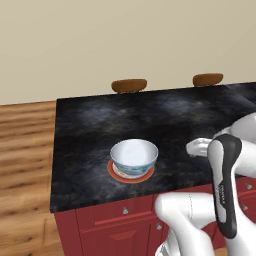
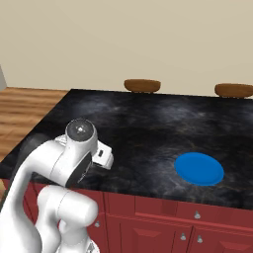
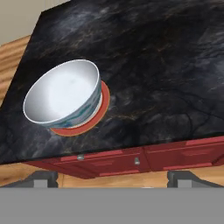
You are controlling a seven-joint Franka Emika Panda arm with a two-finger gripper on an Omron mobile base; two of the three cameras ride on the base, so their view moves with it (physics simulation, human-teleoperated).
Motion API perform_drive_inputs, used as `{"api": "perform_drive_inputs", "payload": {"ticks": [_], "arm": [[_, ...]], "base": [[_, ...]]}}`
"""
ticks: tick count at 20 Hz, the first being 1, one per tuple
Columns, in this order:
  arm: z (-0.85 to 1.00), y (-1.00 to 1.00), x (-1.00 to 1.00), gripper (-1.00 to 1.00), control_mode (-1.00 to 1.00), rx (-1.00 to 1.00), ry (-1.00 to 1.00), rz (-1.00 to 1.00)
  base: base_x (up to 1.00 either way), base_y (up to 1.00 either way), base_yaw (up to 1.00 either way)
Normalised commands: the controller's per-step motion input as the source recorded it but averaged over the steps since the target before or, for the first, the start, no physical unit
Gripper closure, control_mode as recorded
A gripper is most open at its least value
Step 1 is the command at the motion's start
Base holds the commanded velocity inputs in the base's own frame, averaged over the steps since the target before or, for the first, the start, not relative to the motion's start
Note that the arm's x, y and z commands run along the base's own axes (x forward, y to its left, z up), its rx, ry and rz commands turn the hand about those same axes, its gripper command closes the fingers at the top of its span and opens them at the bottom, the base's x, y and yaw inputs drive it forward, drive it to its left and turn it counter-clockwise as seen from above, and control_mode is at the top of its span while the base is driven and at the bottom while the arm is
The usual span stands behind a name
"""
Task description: Move the bowls from the cabinet to the plates on the dining table.
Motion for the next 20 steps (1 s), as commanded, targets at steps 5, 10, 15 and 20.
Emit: {"api": "perform_drive_inputs", "payload": {"ticks": [5, 10, 15, 20], "arm": [[0.00, 0.00, -0.41, -1.00, -1.00, -0.09, -0.11, 0.00], [0.00, 0.00, 0.00, -1.00, -1.00, 0.00, 0.00, 0.00], [0.00, 0.00, 0.00, -1.00, -1.00, 0.00, 0.00, 0.00], [0.00, 0.00, 0.00, -1.00, -1.00, 0.00, 0.00, 0.00]], "base": [[0.00, 0.00, 0.00], [0.00, 0.00, 0.00], [0.00, 0.00, 0.00], [0.00, 0.00, 0.00]]}}
